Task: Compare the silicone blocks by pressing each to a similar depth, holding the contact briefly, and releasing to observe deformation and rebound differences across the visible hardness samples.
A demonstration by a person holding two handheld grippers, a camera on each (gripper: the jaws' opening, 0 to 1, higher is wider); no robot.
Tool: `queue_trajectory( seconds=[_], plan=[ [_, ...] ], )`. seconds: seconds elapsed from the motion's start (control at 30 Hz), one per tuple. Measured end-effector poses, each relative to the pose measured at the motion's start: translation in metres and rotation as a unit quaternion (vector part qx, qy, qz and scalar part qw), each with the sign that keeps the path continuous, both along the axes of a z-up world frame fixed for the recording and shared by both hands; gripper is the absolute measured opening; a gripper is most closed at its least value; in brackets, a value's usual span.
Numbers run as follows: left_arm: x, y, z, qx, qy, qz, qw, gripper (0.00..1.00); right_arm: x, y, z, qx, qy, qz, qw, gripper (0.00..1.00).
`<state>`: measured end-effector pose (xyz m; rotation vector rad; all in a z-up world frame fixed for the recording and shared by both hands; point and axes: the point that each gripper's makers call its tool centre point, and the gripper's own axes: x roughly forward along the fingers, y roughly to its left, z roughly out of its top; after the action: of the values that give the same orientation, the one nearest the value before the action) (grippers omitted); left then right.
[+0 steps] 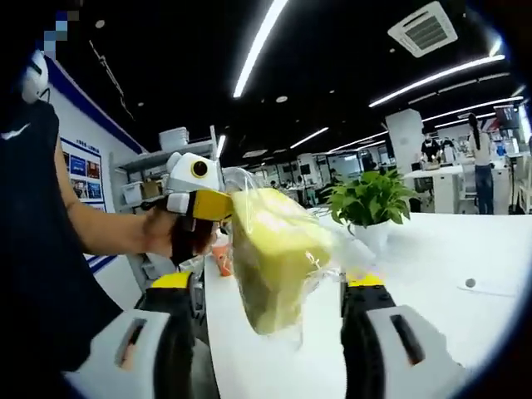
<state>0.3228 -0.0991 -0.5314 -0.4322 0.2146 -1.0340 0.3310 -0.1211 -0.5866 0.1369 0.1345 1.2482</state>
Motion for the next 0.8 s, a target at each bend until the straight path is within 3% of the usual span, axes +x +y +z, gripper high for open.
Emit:
queue_trajectory(
  seconds=[0.03, 0.07, 0.23, 0.3, 0.4, 0.5, 0.6, 0.8],
  plan=[
    [0.0, 0.0, 0.0, -0.001, 0.001, -0.001, 1.0, 0.0, 0.002, -0.001, -0.001, 0.0, 0.008, -0.006, 1.0, 0.94],
    [0.0, 0.0, 0.0, -0.004, 0.002, -0.002, 1.0, 0.0, 0.005, -0.004, 0.0, 0.003, 0.01, -0.013, 0.9999, 0.96],
    [0.006, 0.002, 0.003, -0.032, 0.019, 0.002, 0.9993, 0.0, 0.012, -0.018, 0.007, 0.003, -0.007, -0.039, 0.9992, 0.96],
    [0.01, 0.004, 0.0, -0.032, 0.025, 0.006, 0.9992, 0.0, 0.021, -0.031, 0.017, 0.012, -0.038, -0.067, 0.997, 0.96],
    [0.013, 0.008, -0.011, -0.025, 0.041, 0.012, 0.9988, 0.0, 0.024, -0.053, 0.012, 0.004, -0.037, -0.08, 0.9961, 0.96],
    [0.015, 0.015, -0.02, -0.033, 0.057, 0.022, 0.9976, 0.0, 0.035, -0.09, -0.007, -0.016, -0.029, -0.125, 0.9917, 0.97],
    [0.017, 0.019, -0.029, -0.026, 0.066, 0.03, 0.997, 0.0, 0.041, -0.123, -0.023, -0.03, -0.043, -0.169, 0.9842, 0.96],
    [0.022, 0.024, -0.056, -0.018, 0.098, 0.05, 0.9938, 0.0, 0.035, -0.192, -0.063, -0.052, 0.001, -0.242, 0.969, 0.96]
  ],
)
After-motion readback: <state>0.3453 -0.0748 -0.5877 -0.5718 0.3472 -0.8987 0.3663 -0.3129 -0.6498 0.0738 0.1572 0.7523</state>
